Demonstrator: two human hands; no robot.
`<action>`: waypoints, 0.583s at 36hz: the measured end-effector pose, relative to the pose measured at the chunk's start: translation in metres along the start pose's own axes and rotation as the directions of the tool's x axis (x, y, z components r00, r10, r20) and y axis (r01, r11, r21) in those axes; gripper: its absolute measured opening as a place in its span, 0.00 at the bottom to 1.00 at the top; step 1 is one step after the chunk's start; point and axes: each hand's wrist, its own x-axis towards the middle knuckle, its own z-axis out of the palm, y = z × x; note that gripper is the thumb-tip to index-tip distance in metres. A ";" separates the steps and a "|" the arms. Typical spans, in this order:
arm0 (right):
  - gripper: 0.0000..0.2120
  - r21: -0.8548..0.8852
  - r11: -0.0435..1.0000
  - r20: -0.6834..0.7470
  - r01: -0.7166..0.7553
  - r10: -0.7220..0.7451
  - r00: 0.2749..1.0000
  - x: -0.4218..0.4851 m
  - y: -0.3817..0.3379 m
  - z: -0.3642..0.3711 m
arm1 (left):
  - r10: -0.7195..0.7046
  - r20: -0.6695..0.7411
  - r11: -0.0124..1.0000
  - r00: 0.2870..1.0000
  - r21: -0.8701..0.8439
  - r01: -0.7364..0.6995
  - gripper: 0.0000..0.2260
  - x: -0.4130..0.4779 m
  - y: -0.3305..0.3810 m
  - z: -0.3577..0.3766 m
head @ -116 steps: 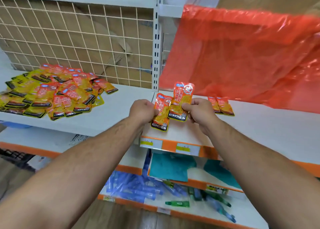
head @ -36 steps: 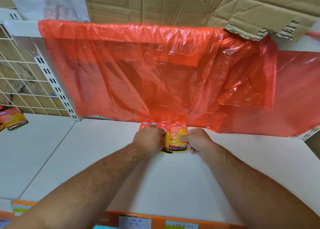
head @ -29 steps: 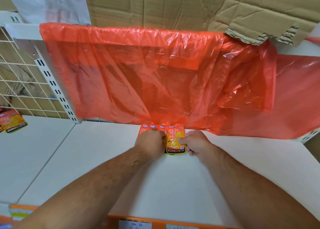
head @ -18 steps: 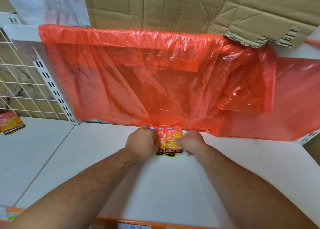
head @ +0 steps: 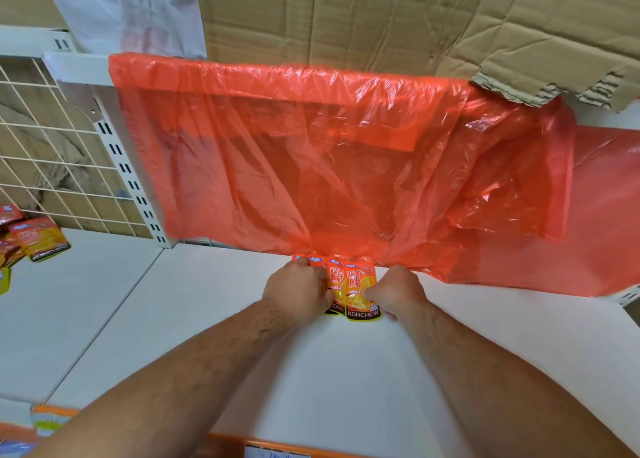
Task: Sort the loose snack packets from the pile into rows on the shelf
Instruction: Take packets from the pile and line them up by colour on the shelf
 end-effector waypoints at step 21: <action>0.21 -0.314 0.853 -0.112 0.418 -0.470 0.875 -0.033 -0.009 0.009 | -0.047 -0.114 0.991 0.992 0.122 0.060 0.23 -0.037 -0.012 -0.015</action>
